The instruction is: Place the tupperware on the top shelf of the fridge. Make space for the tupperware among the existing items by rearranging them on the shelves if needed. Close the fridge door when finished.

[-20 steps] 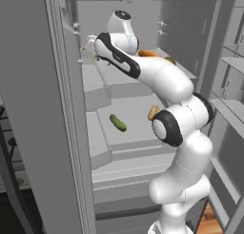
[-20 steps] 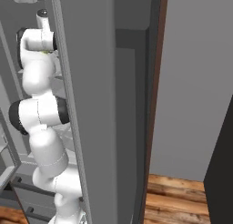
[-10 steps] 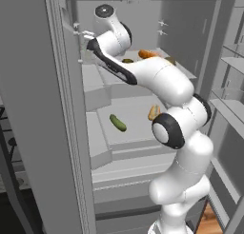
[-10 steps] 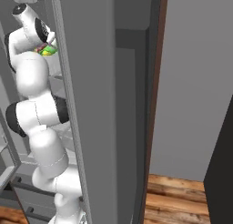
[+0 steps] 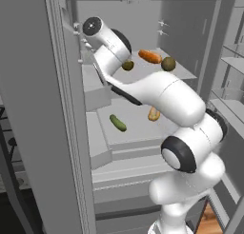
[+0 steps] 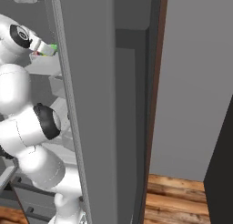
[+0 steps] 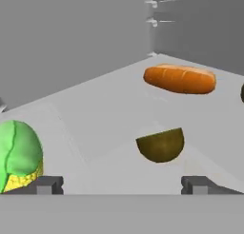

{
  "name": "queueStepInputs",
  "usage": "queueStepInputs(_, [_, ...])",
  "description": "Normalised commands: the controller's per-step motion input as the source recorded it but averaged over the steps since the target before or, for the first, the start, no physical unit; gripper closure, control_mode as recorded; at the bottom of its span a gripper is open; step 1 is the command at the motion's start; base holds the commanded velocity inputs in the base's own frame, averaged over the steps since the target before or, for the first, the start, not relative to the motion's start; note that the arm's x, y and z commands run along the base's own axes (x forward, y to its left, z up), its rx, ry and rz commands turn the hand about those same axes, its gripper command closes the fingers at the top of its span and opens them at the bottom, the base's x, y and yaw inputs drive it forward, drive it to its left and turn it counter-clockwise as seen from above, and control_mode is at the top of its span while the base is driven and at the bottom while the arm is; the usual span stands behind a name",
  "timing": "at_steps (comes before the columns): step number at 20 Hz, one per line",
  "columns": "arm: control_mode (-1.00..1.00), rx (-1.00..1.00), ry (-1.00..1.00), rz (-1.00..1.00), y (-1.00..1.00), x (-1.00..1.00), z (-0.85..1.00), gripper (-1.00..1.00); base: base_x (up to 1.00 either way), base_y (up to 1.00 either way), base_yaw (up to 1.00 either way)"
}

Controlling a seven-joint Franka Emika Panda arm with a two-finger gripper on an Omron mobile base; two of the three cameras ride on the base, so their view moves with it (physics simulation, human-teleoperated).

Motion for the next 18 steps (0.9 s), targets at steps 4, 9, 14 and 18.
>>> queueStepInputs(4, [-1.00, 0.05, -0.08, 0.00, -0.99, -1.00, 0.00, -1.00, 0.00, 0.00, 0.00])
queueStepInputs(9, [-1.00, 0.02, -0.15, 0.18, -0.72, -1.00, -0.03, -1.00, 0.00, 0.00, 0.00])
queueStepInputs(14, [-1.00, -0.03, 0.03, 0.40, -0.09, -0.80, -0.12, -1.00, 0.00, 0.00, 0.00])
queueStepInputs(18, [-1.00, 0.00, 0.20, 0.45, 0.03, -0.32, 0.00, -1.00, 0.00, 0.00, 0.00])
